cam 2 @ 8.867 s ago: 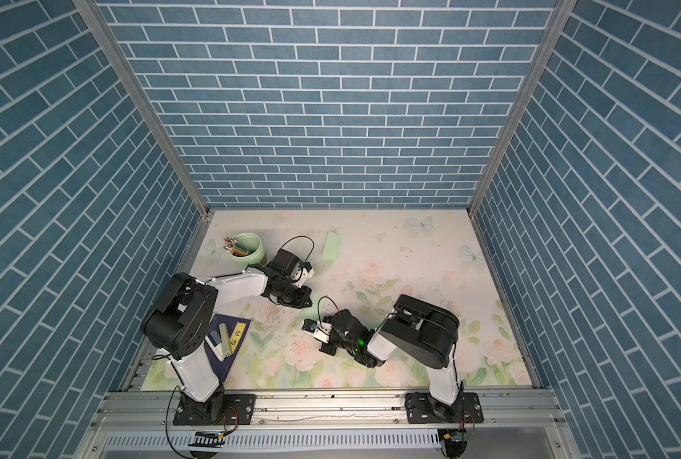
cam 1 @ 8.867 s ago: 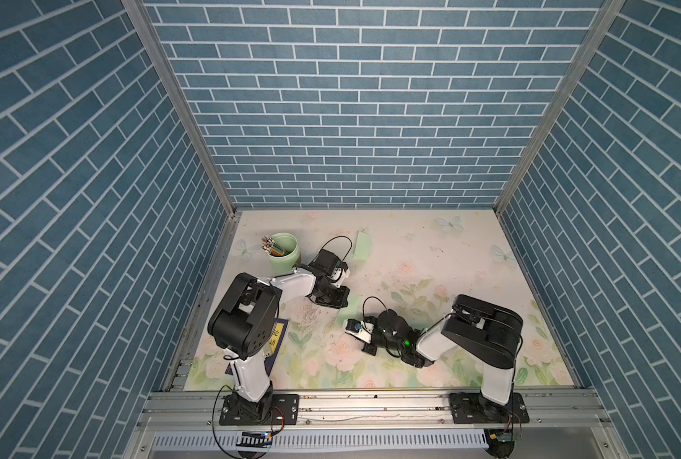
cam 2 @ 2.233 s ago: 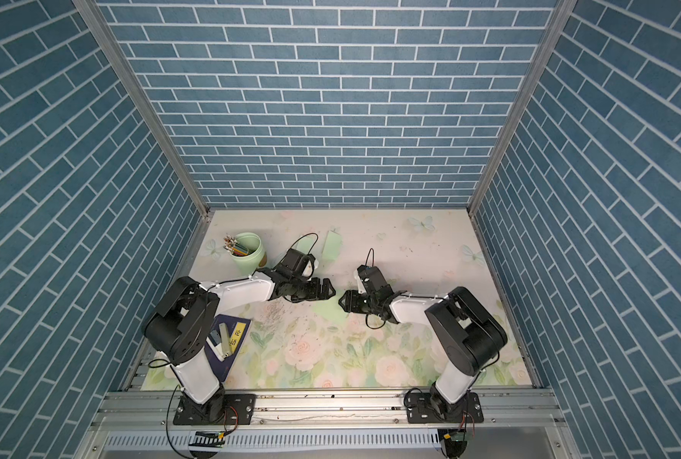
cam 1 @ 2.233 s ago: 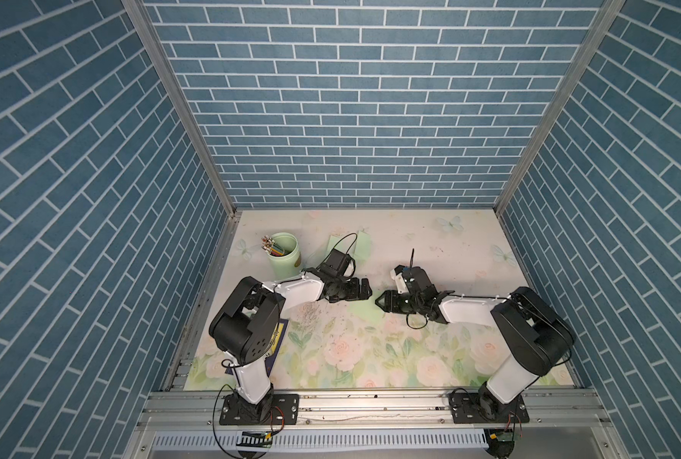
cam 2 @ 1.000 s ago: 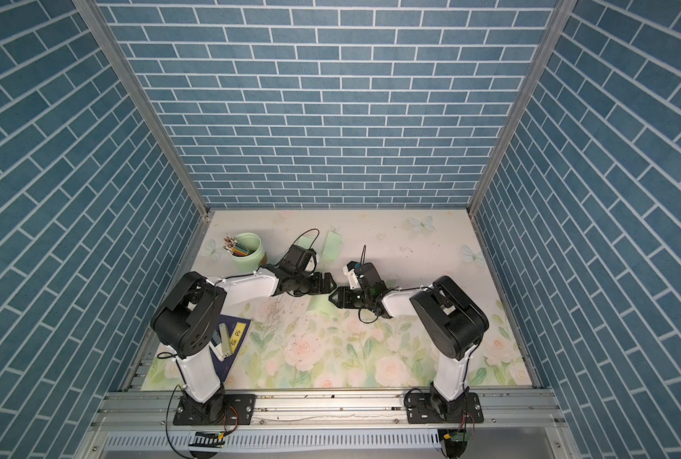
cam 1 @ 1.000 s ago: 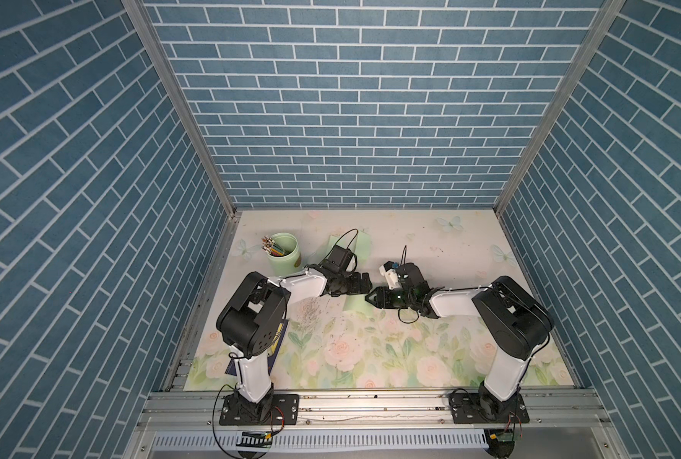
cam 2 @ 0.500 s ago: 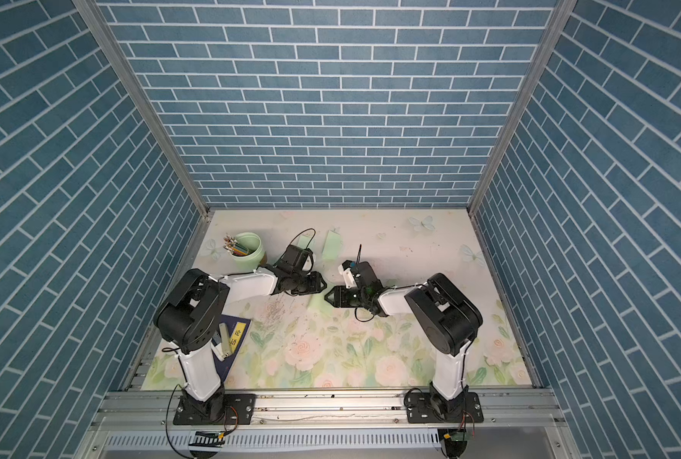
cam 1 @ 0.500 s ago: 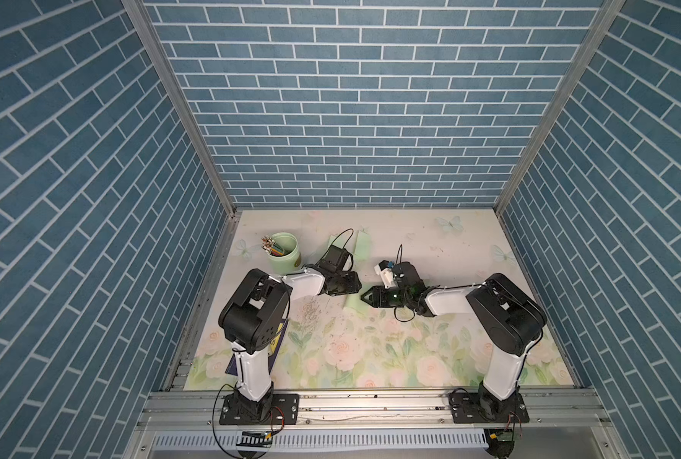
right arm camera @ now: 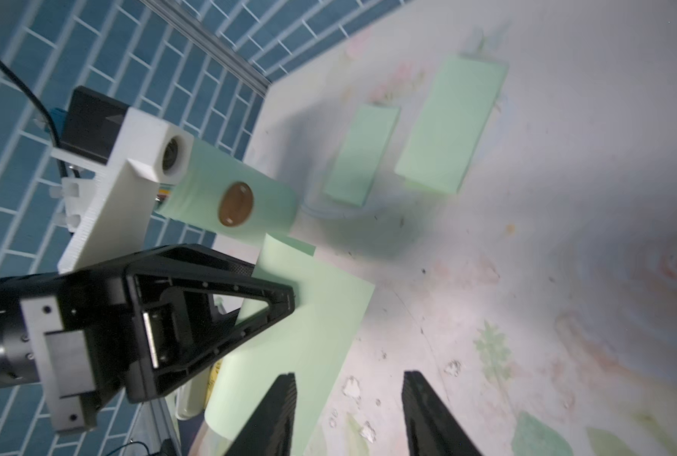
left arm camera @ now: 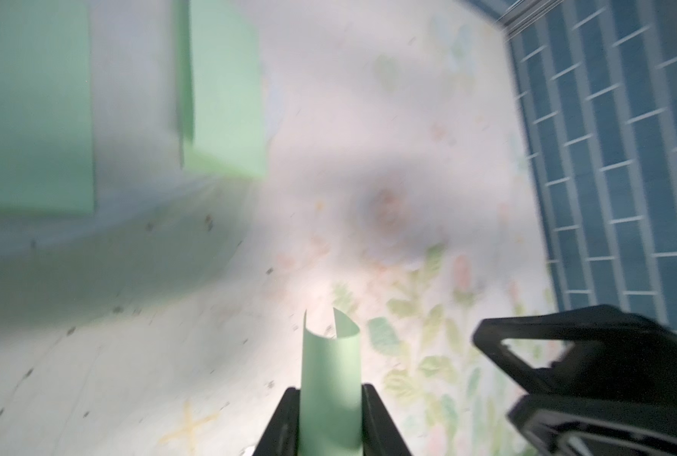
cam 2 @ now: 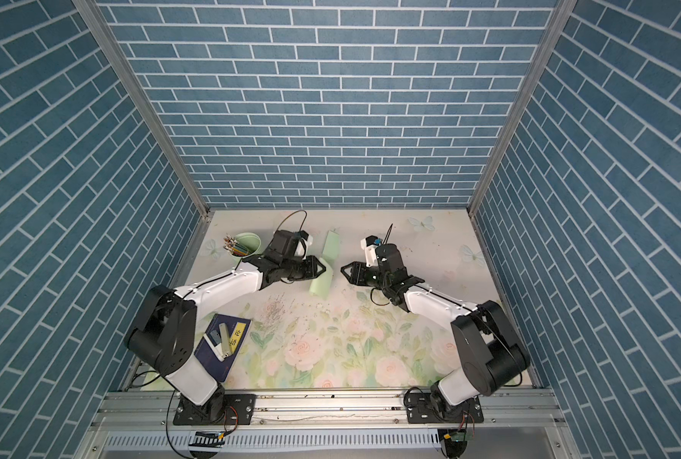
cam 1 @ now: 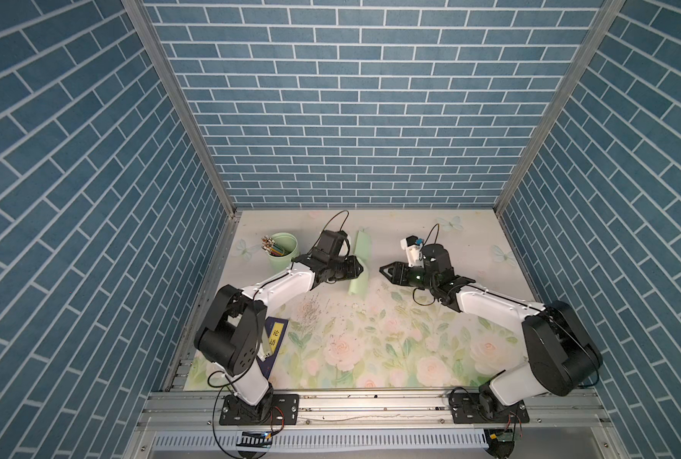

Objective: Fold the square paper along the opposite sides
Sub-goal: Pick up the paper from the center of the board.

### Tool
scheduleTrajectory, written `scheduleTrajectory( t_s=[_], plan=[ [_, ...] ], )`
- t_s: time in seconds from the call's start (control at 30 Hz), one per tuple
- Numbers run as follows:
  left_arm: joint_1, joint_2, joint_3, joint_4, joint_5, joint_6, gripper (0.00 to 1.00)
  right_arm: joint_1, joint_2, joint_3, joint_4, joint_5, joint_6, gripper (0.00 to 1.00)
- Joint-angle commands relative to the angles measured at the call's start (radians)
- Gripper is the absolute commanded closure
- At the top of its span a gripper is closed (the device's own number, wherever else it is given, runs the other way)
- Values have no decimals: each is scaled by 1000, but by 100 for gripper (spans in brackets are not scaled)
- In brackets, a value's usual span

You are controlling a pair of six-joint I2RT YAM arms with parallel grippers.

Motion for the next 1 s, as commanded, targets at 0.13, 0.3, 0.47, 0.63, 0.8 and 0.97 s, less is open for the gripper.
scheduleTrajectory(
  t_s=[0.13, 0.3, 0.47, 0.63, 0.8, 0.97],
  plan=[
    [5, -87, 6, 185, 89, -85, 72, -25, -20, -99, 382, -126, 281, 48],
    [5, -114, -11, 214, 90, -97, 71, -24, 34, -126, 540, -187, 416, 46],
    [6, -119, -40, 244, 105, -115, 71, -22, 97, -118, 682, -227, 519, 48],
    [5, -132, -51, 240, 102, -110, 70, -20, 137, -82, 719, -245, 555, 67],
    [6, -136, -45, 222, 85, -93, 69, -22, 136, -66, 698, -257, 542, 95],
    [37, -160, -26, 153, 89, -31, 34, -28, 95, 28, 442, -308, 305, 100]
  ],
)
